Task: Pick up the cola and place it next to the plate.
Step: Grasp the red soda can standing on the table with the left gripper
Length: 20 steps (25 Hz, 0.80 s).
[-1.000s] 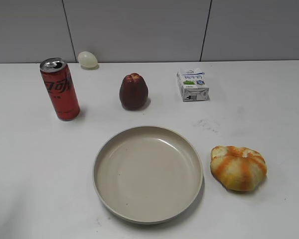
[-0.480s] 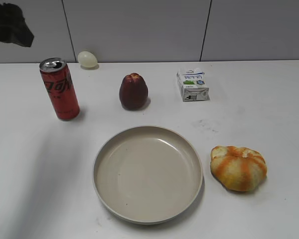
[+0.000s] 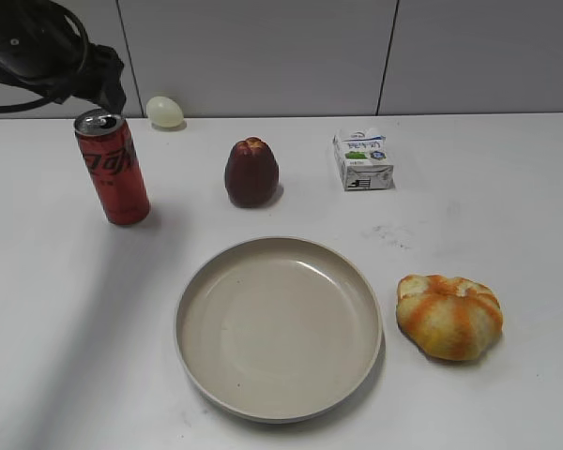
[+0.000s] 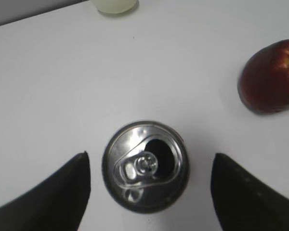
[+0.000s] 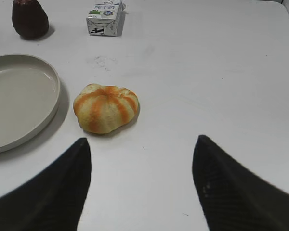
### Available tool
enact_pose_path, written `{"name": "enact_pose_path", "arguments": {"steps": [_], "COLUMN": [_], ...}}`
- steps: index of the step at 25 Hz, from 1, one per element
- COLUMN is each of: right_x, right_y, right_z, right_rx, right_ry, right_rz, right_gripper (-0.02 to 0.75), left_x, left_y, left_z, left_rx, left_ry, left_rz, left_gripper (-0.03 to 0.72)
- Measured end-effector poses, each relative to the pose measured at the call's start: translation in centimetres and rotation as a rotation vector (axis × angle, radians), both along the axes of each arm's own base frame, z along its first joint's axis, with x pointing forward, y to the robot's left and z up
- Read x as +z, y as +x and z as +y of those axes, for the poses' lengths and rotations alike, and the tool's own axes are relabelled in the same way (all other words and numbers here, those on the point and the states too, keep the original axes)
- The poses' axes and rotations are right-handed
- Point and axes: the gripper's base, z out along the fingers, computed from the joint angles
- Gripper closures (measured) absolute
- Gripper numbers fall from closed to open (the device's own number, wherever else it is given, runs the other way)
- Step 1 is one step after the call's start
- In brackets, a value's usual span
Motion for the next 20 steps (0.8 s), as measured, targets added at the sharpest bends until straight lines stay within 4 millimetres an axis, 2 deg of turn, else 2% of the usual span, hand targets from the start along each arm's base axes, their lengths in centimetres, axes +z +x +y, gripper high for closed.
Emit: {"name": "enact_pose_path", "arguments": {"steps": [3, 14, 20], "right_x": [0.0, 0.0, 0.0], "right_y": [0.0, 0.0, 0.0], "right_z": [0.0, 0.0, 0.0], "right_rx": [0.0, 0.0, 0.0], "right_ry": [0.0, 0.0, 0.0], "right_rz": [0.0, 0.0, 0.0], "right_gripper": [0.206, 0.206, 0.206], "left_x": [-1.3, -3.2, -5.0], "left_y": [0.8, 1.7, 2.1], "left_z": [-0.2, -0.5, -0.6], "left_rx": [-0.001, 0.001, 0.0], "left_ry": [0.007, 0.01, 0.025], "left_rz": [0.003, 0.011, 0.057], "left_gripper": [0.095, 0.095, 0.097]}}
